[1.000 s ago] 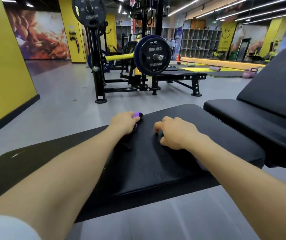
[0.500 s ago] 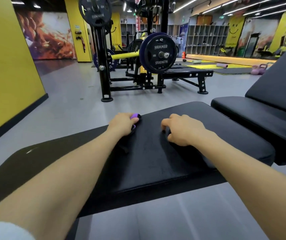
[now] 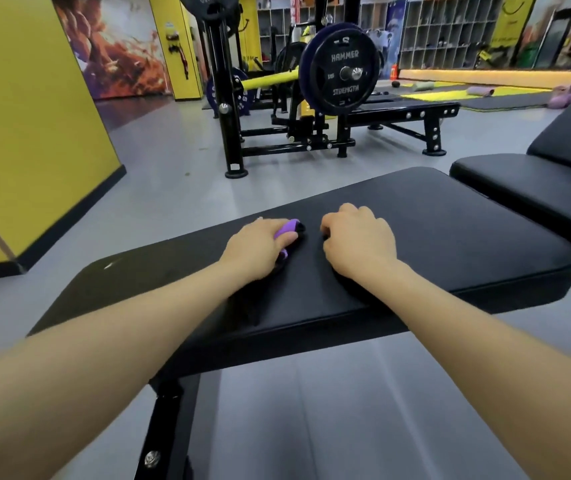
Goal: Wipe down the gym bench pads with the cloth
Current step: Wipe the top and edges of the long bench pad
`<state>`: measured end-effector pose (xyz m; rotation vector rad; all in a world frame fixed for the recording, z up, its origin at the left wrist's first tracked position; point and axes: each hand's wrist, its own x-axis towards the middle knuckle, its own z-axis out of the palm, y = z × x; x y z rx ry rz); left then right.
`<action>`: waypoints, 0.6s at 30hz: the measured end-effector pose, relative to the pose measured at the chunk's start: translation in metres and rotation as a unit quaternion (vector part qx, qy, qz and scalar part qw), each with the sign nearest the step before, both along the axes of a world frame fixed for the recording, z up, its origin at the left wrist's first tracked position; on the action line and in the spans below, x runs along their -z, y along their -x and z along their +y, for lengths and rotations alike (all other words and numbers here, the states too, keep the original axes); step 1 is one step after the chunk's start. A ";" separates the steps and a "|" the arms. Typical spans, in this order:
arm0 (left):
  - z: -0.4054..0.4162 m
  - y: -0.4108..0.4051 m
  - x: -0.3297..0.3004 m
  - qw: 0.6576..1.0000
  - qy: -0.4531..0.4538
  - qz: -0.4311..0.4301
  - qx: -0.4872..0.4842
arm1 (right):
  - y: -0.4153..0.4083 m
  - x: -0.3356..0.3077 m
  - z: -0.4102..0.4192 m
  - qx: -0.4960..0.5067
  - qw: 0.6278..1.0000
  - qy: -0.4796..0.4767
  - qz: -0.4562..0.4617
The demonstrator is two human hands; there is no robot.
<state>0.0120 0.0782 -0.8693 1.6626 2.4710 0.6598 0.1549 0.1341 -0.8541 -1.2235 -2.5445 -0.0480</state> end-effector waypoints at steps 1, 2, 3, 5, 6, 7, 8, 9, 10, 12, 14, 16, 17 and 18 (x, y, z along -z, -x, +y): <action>0.013 0.004 -0.001 1.000 0.003 0.005 -0.018 | -0.003 0.002 -0.001 0.006 1.000 -0.005 0.011; 0.023 0.007 0.000 0.999 0.008 0.007 -0.036 | -0.006 0.003 -0.002 0.013 1.000 -0.011 0.021; 0.031 0.009 0.000 0.999 0.011 0.007 -0.052 | -0.008 0.003 -0.004 0.019 0.999 -0.018 0.029; 0.034 0.008 0.001 0.997 0.008 0.008 -0.070 | -0.013 0.002 -0.008 0.020 0.999 -0.028 0.034; 0.030 0.005 0.001 0.997 0.007 0.006 -0.071 | -0.015 0.001 -0.009 0.018 0.999 -0.030 0.034; 0.023 -0.001 -0.001 0.998 0.006 0.004 -0.069 | -0.016 0.001 -0.011 0.016 0.999 -0.029 0.034; 0.012 -0.007 -0.003 0.998 0.005 0.003 -0.065 | -0.018 0.002 -0.011 0.015 0.999 -0.027 0.035; 0.000 -0.015 -0.005 0.998 0.005 0.000 -0.058 | -0.019 0.003 -0.011 0.015 0.999 -0.026 0.037; -0.013 -0.022 -0.005 0.999 0.003 -0.002 -0.046 | -0.020 0.005 -0.011 0.014 0.999 -0.029 0.040; -0.040 -0.038 0.000 1.000 -0.005 0.006 -0.010 | -0.022 0.010 -0.010 0.012 0.998 -0.047 0.044; -0.061 -0.049 0.006 0.999 -0.014 0.010 0.027 | -0.023 0.013 -0.010 0.008 0.997 -0.060 0.046; -0.062 -0.048 0.006 0.999 -0.030 -0.007 0.041 | -0.023 0.015 -0.009 0.003 0.996 -0.059 0.060; -0.053 -0.044 0.005 0.999 -0.030 -0.012 0.038 | -0.024 0.014 -0.009 0.004 0.996 -0.053 0.067; -0.041 -0.039 0.004 0.999 -0.026 -0.010 0.029 | -0.024 0.014 -0.008 0.005 0.996 -0.048 0.074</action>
